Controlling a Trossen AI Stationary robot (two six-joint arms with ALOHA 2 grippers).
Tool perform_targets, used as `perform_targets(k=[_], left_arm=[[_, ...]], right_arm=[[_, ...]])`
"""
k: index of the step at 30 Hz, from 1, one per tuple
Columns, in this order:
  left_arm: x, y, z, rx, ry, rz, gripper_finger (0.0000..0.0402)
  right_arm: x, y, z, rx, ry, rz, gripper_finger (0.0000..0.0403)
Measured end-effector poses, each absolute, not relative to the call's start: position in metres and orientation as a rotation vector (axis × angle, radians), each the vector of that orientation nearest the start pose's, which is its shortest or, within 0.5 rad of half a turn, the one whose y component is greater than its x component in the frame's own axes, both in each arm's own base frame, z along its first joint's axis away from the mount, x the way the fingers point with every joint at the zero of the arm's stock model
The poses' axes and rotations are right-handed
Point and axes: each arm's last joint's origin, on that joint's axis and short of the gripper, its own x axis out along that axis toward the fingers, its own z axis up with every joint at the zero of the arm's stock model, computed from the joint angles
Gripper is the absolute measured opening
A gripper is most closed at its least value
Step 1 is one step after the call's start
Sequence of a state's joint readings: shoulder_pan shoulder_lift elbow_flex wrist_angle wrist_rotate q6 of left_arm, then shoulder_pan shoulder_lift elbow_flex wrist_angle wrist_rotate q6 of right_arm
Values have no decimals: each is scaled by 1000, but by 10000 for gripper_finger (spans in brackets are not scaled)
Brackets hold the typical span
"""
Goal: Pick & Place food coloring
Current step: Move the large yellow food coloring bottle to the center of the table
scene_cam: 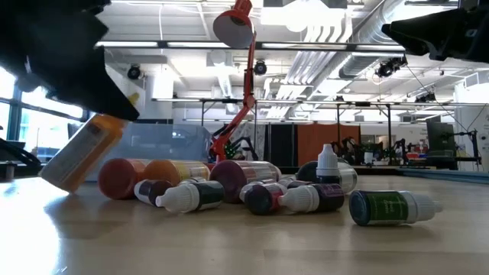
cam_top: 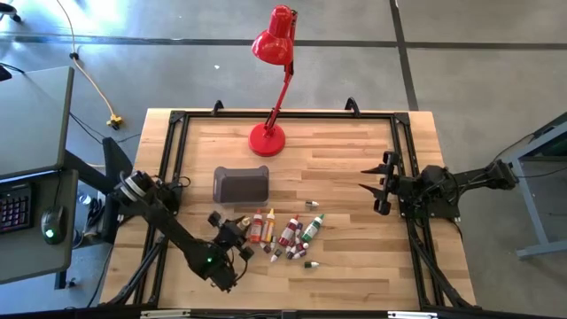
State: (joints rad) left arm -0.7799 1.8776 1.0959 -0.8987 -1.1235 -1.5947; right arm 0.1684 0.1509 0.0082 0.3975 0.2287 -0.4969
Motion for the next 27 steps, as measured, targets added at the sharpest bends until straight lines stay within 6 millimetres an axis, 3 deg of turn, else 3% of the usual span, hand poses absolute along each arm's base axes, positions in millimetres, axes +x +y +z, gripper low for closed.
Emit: perform_targets(k=[14, 27], left_arm=[[233, -190, 150, -28, 237, 833, 102], [236, -194, 148, -115, 267, 833, 102]], right_arm=[[102, 11, 193, -440, -243, -124, 169], [104, 13, 190, -411, -229, -46, 169]])
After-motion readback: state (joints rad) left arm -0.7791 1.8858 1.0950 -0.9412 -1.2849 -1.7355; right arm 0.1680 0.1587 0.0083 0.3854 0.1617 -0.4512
